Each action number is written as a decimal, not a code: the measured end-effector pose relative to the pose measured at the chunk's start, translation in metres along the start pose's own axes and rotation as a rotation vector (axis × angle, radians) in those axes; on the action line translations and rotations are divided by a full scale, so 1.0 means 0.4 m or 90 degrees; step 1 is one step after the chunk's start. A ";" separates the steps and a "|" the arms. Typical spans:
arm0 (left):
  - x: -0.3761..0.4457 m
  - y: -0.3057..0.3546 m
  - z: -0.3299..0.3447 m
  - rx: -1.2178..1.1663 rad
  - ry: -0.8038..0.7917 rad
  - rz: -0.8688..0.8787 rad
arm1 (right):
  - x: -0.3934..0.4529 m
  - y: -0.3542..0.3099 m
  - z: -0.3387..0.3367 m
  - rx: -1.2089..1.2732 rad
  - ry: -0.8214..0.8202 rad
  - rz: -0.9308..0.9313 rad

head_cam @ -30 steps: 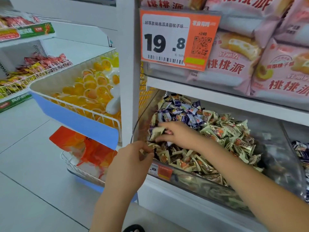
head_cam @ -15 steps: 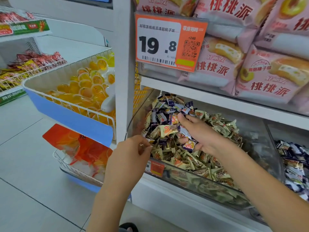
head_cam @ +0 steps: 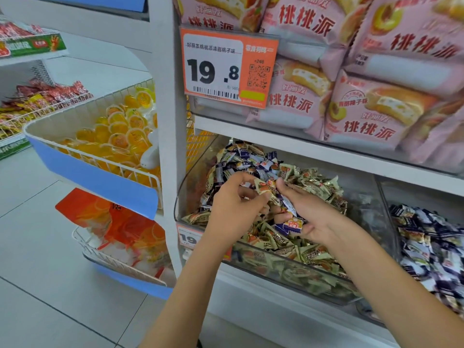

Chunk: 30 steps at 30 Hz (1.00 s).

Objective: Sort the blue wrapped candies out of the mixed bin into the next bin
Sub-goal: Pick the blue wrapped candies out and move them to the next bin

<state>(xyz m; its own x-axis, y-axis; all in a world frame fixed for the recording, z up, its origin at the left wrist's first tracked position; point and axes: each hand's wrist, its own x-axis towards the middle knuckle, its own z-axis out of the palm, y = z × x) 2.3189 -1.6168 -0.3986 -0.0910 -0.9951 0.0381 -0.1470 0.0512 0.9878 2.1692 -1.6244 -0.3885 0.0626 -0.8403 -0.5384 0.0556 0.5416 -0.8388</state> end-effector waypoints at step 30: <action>-0.119 -0.040 -0.034 0.446 0.021 0.165 | -0.192 0.052 -0.426 -0.096 0.404 -0.104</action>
<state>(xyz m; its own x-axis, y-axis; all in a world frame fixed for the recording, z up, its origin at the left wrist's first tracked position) 2.3390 -1.5715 -0.4142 -0.1796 -0.9454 0.2720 -0.7190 0.3149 0.6195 1.9959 -1.5524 -0.3784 -0.5349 -0.7867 -0.3083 -0.1281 0.4362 -0.8907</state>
